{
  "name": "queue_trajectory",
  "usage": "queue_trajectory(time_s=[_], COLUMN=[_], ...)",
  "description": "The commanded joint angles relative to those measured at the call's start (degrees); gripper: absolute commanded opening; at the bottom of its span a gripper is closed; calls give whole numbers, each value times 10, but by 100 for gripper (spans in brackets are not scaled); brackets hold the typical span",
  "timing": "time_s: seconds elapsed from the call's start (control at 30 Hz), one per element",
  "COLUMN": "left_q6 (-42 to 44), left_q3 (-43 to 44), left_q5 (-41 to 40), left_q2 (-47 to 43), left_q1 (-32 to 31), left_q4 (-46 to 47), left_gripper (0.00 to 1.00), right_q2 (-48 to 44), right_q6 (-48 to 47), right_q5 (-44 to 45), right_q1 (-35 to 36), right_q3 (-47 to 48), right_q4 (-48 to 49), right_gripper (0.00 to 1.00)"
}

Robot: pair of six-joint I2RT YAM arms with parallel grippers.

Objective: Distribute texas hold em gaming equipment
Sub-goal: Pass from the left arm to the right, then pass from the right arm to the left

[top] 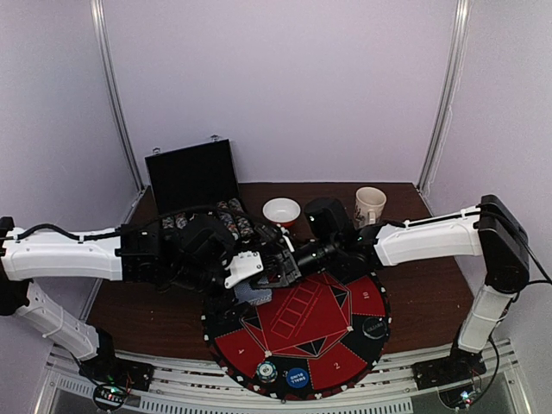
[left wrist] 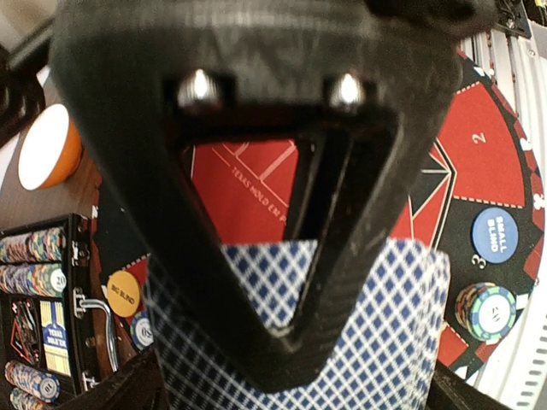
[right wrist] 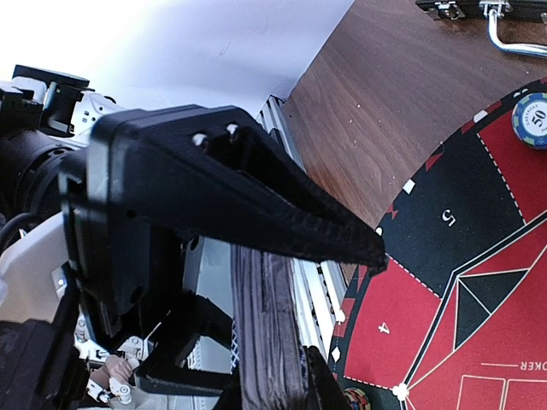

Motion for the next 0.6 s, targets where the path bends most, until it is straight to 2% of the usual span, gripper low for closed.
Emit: queue_trajectory(time_s=[0.0, 0.03, 0.13, 0.2, 0.37, 0.43, 0.5, 0.57], left_q6=[26, 27, 27, 26, 18, 15, 13, 13], left_q3=[-5, -5, -6, -10, -20, -20, -19, -20], left_q5=[-8, -8, -3, -3, -2, 2, 3, 1], left_q2=[12, 13, 7, 3, 0, -3, -5, -10], left_q1=[0, 0, 0, 0, 1, 1, 1, 1], left_q4=[63, 66, 76, 75, 60, 58, 56, 56], left_gripper=[91, 88, 66, 57, 55, 49, 49, 49], right_q2=[-23, -24, -24, -23, -27, -27, -28, -27], right_q6=[8, 8, 5, 2, -7, -24, -45, -59], right_q5=[1, 2, 6, 4, 1, 10, 30, 46], right_q1=[3, 2, 2, 2, 2, 3, 2, 3], right_q3=[-2, -3, -5, -7, -4, 2, 10, 15], right_q4=[19, 19, 17, 15, 4, -22, -53, -75], right_gripper=[0, 0, 0, 0, 0, 8, 19, 26])
